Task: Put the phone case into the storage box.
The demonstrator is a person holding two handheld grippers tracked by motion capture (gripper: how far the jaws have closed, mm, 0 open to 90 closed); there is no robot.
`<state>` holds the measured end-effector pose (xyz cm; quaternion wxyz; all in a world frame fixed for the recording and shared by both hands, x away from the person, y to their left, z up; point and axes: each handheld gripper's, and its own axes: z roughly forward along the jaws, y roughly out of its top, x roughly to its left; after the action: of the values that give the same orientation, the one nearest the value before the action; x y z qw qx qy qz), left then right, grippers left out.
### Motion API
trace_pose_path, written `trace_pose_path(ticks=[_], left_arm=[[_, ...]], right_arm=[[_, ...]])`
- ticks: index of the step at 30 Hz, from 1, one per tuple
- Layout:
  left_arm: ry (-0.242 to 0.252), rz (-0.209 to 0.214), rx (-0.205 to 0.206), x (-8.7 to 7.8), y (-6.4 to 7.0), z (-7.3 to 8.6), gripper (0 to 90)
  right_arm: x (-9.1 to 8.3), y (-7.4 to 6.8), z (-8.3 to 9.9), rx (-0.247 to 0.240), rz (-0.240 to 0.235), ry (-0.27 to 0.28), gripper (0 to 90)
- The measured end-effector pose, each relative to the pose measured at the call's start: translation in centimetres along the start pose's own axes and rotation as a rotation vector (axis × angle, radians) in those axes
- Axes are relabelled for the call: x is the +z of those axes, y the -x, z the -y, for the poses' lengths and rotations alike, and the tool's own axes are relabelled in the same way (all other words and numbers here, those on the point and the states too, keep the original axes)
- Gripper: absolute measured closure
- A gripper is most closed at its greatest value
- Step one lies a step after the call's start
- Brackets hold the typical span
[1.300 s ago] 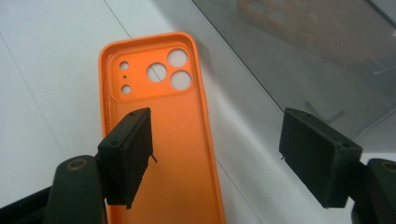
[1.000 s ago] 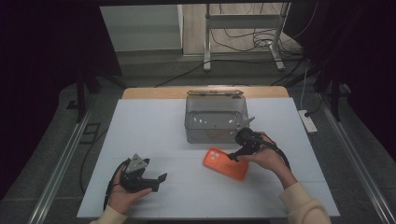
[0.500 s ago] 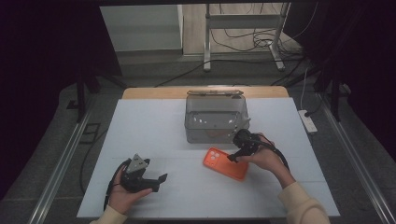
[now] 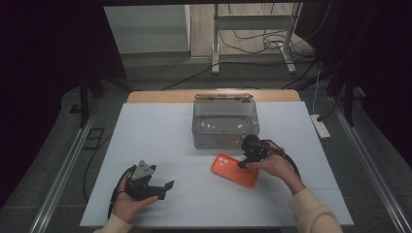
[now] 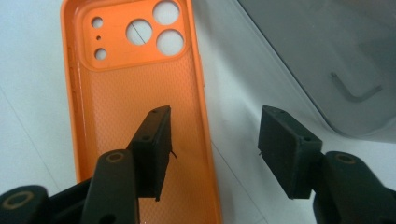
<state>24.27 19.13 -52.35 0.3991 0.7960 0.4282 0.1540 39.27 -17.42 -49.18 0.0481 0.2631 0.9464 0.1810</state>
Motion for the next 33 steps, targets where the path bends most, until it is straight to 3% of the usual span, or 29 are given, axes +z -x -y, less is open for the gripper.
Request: trace_pose_path(ticks=[8, 15, 33], left_arm=[[-0.001, -0.001, 0.001, -0.01, -0.01, 0.01, 10.4], [-0.001, -0.001, 0.004, -0.01, 0.01, 0.01, 10.4], [-0.001, 0.001, 0.008, 0.00, 0.08, 0.02, 10.4]], right_arm=[[0.40, 0.07, -0.02, -0.008, -0.008, -0.025, 50.3], [0.44, -0.14, -0.12, -0.037, -0.012, -0.036, 62.9], [0.42, -0.05, -0.14, -0.052, -0.024, -0.043, 75.5]])
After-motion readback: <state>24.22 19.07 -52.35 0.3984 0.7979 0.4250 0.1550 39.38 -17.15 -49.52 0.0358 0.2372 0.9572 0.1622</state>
